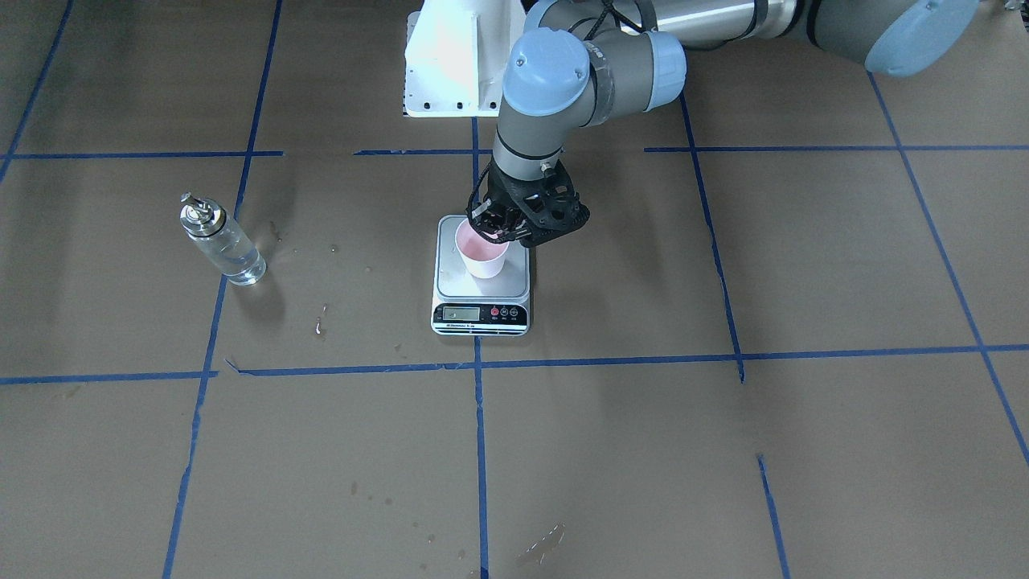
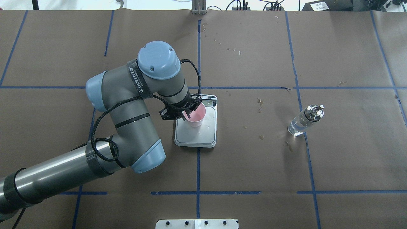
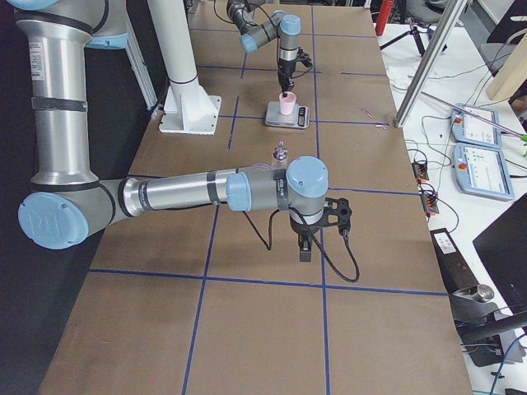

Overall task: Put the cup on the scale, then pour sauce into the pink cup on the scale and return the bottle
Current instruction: 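Carry the pink cup with the left gripper onto the scale and release, then withdraw the left gripper away from the scale while the right gripper approaches the bottle, then close the right gripper around the glass sauce bottle's neck, then lift the bottle with the right gripper and carry it over the pink cup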

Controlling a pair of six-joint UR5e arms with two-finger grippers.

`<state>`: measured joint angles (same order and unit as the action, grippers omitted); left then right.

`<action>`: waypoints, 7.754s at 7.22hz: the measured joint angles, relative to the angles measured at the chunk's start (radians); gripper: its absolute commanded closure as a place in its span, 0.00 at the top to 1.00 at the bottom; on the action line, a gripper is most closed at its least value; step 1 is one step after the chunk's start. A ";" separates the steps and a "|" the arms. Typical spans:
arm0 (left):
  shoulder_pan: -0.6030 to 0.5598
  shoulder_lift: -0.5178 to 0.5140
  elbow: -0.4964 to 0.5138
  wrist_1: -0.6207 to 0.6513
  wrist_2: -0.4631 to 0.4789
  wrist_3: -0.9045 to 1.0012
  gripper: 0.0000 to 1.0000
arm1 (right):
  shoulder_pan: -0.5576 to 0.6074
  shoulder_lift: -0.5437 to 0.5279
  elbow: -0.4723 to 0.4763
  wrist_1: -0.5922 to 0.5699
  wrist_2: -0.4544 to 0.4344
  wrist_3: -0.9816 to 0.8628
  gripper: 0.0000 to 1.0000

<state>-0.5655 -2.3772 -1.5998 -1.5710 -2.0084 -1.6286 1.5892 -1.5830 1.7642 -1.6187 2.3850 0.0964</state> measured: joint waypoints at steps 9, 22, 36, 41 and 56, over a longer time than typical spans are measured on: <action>-0.282 0.191 -0.381 0.247 -0.019 0.430 1.00 | -0.358 -0.036 0.526 0.042 -0.109 0.736 1.00; -0.530 0.471 -0.489 0.303 -0.048 1.089 1.00 | -1.319 -0.190 0.291 0.707 -1.425 1.182 1.00; -0.549 0.480 -0.491 0.305 -0.055 1.109 1.00 | -1.329 -0.089 0.130 0.761 -1.457 1.115 0.98; -0.550 0.477 -0.491 0.307 -0.055 1.107 1.00 | -1.314 -0.076 0.123 0.760 -1.458 1.092 0.91; -0.589 0.508 -0.500 0.307 -0.072 1.190 1.00 | -1.222 0.120 0.250 0.572 -1.479 0.768 0.00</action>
<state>-1.1543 -1.8693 -2.1002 -1.2642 -2.0806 -0.4381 0.3667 -1.4631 2.0141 -1.0470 0.9060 0.8646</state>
